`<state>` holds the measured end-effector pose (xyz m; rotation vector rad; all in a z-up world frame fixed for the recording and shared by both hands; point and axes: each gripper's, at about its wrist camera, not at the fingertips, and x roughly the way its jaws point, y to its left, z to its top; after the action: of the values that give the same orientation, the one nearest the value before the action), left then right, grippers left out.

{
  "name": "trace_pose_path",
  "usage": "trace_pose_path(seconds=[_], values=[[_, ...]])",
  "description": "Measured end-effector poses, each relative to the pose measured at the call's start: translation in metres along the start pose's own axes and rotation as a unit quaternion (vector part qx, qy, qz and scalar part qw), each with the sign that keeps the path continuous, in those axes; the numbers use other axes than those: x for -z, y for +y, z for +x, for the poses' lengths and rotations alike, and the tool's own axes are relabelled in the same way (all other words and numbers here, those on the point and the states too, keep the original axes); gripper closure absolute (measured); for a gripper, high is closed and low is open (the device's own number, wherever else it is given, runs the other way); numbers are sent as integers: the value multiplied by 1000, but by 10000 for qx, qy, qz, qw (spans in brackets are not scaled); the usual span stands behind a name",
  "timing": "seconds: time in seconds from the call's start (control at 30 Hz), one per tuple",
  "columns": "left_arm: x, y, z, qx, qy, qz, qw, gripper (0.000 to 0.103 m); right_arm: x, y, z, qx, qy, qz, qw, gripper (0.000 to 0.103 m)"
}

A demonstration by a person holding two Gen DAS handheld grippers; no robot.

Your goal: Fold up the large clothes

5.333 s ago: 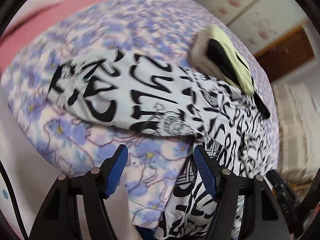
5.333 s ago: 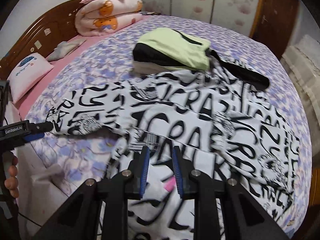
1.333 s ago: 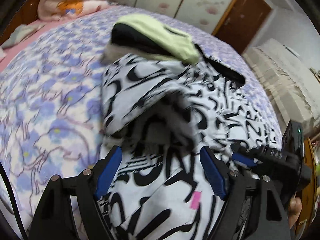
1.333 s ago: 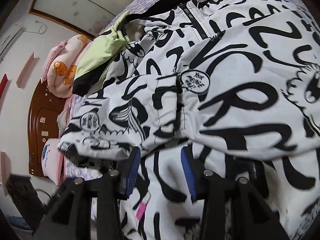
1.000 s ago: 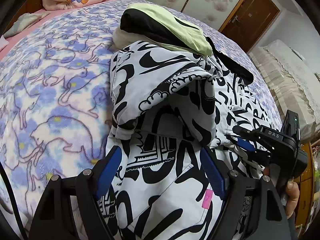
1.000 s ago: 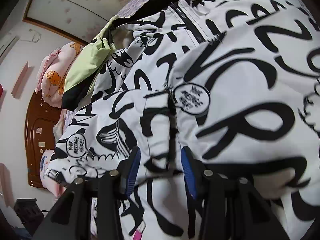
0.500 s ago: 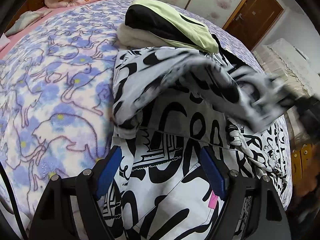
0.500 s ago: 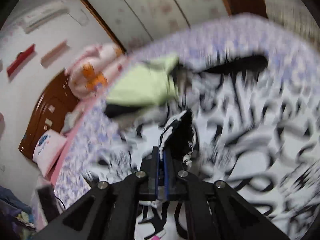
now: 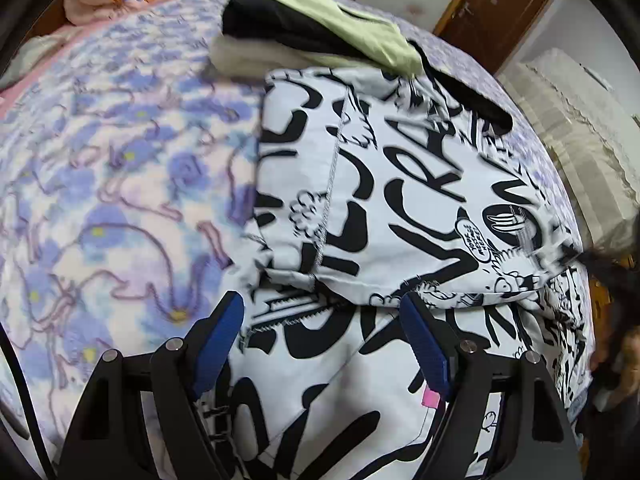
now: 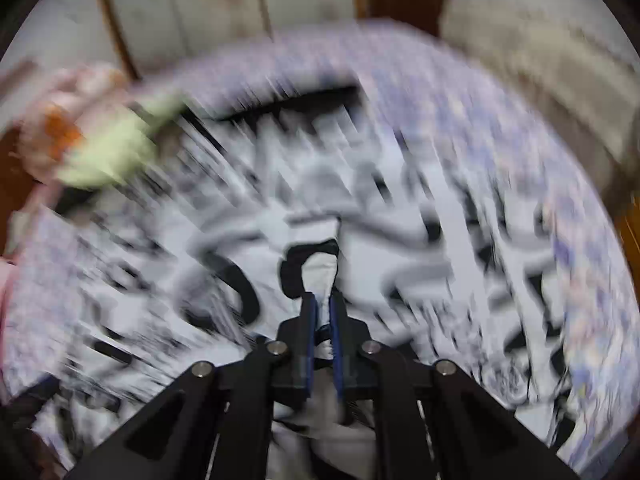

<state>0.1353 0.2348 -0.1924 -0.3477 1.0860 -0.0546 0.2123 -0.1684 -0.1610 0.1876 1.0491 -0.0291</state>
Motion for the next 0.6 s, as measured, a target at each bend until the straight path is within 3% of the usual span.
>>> trace_pose_path(seconds=[0.03,0.1,0.23,0.6], values=[[-1,0,1,50,39,-10,10000,24,4,-13,14,-91,316,249,9991,92],[-6,2,2,156,50,-22,9999,24,9,-30,21,-486,456,631,9958,90],[-28,14,5,293,27,-189,9994,24,3,-48,14,-805,201,939,9921,62],[-113,47,85,139,536,-603,9966,24,-34,-48,67,-1520,470,1025,9819,61]])
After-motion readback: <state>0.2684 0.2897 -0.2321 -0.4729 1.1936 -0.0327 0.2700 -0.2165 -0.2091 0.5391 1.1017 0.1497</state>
